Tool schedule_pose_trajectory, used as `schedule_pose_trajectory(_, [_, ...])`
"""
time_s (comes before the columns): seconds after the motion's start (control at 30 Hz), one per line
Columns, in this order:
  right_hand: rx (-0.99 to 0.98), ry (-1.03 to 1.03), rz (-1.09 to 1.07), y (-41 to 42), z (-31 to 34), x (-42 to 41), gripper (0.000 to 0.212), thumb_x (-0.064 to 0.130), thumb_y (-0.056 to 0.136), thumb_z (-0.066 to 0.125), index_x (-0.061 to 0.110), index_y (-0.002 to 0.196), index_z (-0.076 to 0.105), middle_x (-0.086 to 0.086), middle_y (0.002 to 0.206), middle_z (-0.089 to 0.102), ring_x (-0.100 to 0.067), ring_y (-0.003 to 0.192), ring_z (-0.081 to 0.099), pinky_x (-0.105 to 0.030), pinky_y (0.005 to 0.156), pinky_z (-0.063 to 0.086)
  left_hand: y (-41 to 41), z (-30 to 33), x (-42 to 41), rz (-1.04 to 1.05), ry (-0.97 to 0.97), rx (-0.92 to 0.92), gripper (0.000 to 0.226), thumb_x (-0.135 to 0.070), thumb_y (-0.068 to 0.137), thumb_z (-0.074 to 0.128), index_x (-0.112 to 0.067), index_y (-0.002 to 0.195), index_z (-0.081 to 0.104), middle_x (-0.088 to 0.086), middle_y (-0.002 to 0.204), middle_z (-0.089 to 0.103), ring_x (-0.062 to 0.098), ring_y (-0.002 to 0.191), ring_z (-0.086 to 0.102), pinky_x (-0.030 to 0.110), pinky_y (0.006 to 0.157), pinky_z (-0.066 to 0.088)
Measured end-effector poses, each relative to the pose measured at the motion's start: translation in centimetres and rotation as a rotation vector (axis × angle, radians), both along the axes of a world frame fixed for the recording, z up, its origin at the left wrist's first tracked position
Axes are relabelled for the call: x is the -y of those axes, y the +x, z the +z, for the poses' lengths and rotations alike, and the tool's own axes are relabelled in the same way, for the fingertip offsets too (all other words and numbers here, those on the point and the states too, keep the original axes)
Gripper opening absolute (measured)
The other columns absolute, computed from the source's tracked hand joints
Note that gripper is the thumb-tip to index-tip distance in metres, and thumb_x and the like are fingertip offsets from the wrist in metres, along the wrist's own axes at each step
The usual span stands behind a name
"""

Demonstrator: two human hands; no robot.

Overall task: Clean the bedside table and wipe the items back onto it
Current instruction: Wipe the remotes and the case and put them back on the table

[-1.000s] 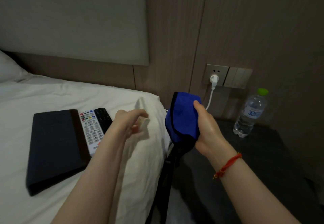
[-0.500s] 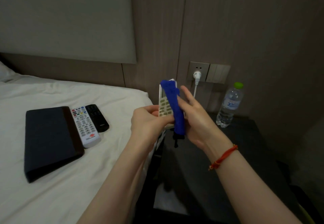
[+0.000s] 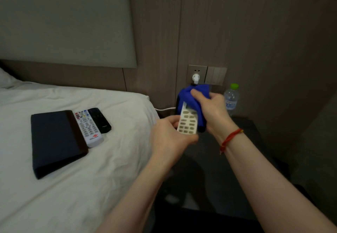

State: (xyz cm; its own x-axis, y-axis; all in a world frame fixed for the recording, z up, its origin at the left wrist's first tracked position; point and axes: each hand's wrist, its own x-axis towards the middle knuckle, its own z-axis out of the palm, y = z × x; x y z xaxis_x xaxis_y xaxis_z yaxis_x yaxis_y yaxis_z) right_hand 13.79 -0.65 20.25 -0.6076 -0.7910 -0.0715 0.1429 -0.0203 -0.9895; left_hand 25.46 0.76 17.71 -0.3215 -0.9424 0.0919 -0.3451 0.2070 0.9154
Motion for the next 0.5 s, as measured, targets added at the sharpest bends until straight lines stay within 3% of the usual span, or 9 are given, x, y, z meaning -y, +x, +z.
schedule_pose_trajectory(0.07, [-0.037,-0.005,-0.002,-0.3,0.4,-0.4,0.024,0.019,0.087,0.061,0.004,0.105,0.059,-0.005,0.08,0.064,-0.014,0.065,0.063,-0.022,0.049,0.052,-0.3,0.0,-0.4,-0.008,-0.004,-0.009,0.045,-0.016,0.061,0.082,-0.026,0.102,0.067,-0.02,0.069,0.06,0.0,0.076,0.065,0.026,0.076,0.056])
schedule_pose_trajectory(0.17, [0.06,0.123,0.194,0.8,-0.7,-2.6,0.026,0.018,0.085,0.062,0.006,0.108,0.057,-0.007,0.084,0.065,-0.015,0.066,0.064,-0.022,0.047,0.05,-0.6,0.3,-0.1,0.004,-0.042,0.021,0.031,-0.019,0.062,0.081,-0.03,0.087,0.065,-0.017,0.065,0.06,-0.004,0.067,0.059,0.017,0.064,0.051])
schedule_pose_trajectory(0.23, [0.124,0.114,0.207,0.8,-1.2,-3.5,0.025,0.013,0.084,0.063,0.002,0.105,0.059,-0.009,0.081,0.065,-0.016,0.065,0.064,-0.02,0.046,0.052,-0.9,0.3,-0.2,-0.018,-0.077,0.061,0.032,-0.022,0.062,0.08,-0.027,0.092,0.068,-0.013,0.071,0.065,0.0,0.071,0.062,0.021,0.066,0.054])
schedule_pose_trajectory(0.4, [0.062,0.001,-0.032,-2.1,0.0,-2.6,0.018,0.017,0.084,0.065,0.005,0.097,0.06,-0.007,0.08,0.065,-0.018,0.068,0.064,-0.028,0.06,0.054,-2.1,-0.1,-1.8,-0.086,-0.101,0.031,0.036,-0.026,0.061,0.078,-0.029,0.096,0.069,-0.01,0.079,0.072,0.003,0.076,0.068,0.037,0.075,0.058])
schedule_pose_trajectory(0.5, [0.105,0.088,0.104,-1.1,-0.6,-3.7,0.017,0.015,0.084,0.064,0.007,0.098,0.06,-0.008,0.079,0.065,-0.018,0.067,0.063,-0.027,0.056,0.052,-2.5,0.0,-1.3,-0.035,-0.093,-0.003,0.031,-0.022,0.06,0.079,-0.026,0.089,0.068,-0.005,0.076,0.072,0.007,0.072,0.068,0.039,0.072,0.058])
